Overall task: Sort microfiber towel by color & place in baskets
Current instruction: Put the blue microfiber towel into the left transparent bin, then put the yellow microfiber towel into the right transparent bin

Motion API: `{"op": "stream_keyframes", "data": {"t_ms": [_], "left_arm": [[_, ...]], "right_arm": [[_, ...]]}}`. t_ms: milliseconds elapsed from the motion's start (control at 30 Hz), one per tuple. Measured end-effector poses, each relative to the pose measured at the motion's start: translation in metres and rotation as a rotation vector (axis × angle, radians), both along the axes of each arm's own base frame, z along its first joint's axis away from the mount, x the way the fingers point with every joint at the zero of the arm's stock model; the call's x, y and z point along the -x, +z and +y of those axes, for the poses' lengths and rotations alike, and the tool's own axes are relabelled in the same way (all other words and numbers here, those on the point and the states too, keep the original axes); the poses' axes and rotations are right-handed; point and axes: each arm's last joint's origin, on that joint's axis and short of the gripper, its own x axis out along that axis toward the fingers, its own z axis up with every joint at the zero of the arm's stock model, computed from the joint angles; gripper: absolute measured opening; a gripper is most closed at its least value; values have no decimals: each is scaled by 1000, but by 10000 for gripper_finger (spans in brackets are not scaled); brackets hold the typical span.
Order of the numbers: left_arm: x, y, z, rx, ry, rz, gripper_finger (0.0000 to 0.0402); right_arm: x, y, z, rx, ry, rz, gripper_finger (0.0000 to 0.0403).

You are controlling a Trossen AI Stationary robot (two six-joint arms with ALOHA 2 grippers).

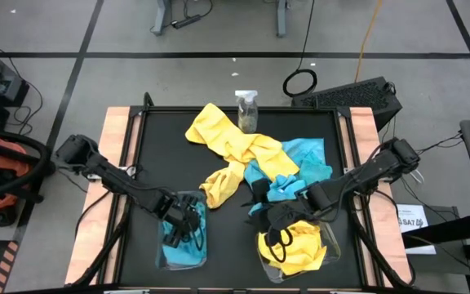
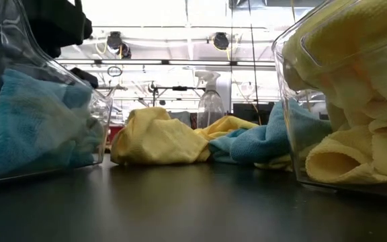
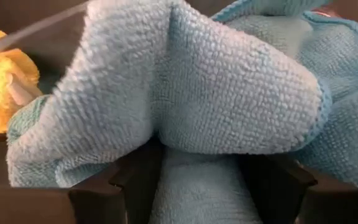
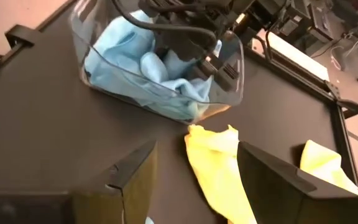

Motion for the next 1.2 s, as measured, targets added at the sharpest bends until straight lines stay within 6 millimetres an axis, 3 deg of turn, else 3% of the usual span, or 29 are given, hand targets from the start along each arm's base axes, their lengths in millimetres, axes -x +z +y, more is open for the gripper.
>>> {"op": "stream_keyframes", "data": {"t_ms": [300, 667, 1033, 1200], "left_arm": [[0, 5, 0, 30, 0, -18, 224], [2, 41, 0, 111, 13, -122, 224], [10, 55, 4, 138, 35, -145, 224], [11, 54, 5, 128, 38, -124, 224]], "right_arm": [[-28, -29, -25, 35, -37, 82, 215], [-71, -85, -72, 52, -92, 168, 215], [-95, -142, -118, 45, -189, 254, 215], [-97, -157, -125, 48, -217, 286, 192]]}}
